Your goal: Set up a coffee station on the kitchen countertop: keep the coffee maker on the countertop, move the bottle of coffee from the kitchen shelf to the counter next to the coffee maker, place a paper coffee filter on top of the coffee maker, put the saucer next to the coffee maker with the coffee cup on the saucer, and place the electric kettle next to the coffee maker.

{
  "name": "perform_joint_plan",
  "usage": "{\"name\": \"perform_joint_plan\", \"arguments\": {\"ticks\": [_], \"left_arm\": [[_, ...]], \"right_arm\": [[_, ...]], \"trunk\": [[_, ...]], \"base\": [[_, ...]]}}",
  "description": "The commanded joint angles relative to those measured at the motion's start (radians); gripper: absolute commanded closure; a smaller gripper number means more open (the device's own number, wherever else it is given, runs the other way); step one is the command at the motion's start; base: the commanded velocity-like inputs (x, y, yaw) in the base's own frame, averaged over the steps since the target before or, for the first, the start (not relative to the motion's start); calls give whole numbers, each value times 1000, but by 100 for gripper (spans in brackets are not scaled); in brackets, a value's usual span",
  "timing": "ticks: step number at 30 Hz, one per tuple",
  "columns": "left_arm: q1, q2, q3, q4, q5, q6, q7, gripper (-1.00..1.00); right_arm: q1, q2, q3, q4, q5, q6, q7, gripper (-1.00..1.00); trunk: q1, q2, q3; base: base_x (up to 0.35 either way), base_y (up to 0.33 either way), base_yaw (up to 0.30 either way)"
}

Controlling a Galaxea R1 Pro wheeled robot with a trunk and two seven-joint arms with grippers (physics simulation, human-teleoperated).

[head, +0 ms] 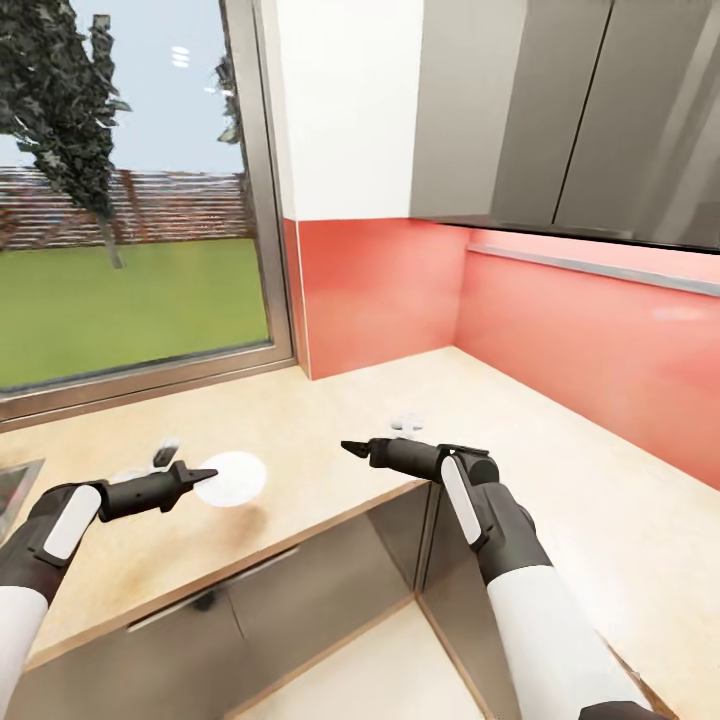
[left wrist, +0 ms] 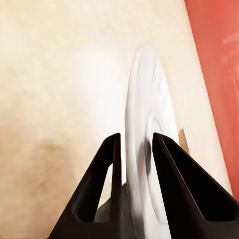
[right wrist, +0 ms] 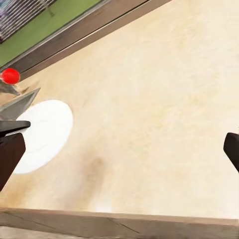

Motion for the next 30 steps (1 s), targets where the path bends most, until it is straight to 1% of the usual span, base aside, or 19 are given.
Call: {"name": "perform_joint_plan", "arguments": {"ticks": [1, 7, 22, 25, 30], "left_arm": [[-1, -1, 2, 0, -5, 4, -5, 100], [-1, -1, 2, 0, -5, 4, -5, 100], [-1, -1, 2, 0, -5, 4, -5, 100], [-1, 0, 2, 1, -5, 4, -5, 100], [-1, -1, 2, 2, -6, 4, -3, 100]], "right_arm": [[-1, 0, 0, -1, -9, 8, -3, -100], [-1, 0, 1, -1, -9, 8, -3, -100], [-1, 0, 1, -1, -10, 8, -3, -100], [-1, 0, 1, -1, -10, 8, -3, -100], [-1, 0, 1, -1, -10, 8, -3, -100]], "trunk": [[0, -2, -1], [0, -2, 4], [0, -2, 10], [0, -2, 10], [0, -2, 10]], "base": [[-343, 0, 198], [-343, -16, 216], [-343, -72, 267], [-339, 66, 275], [-290, 200, 275]]}}
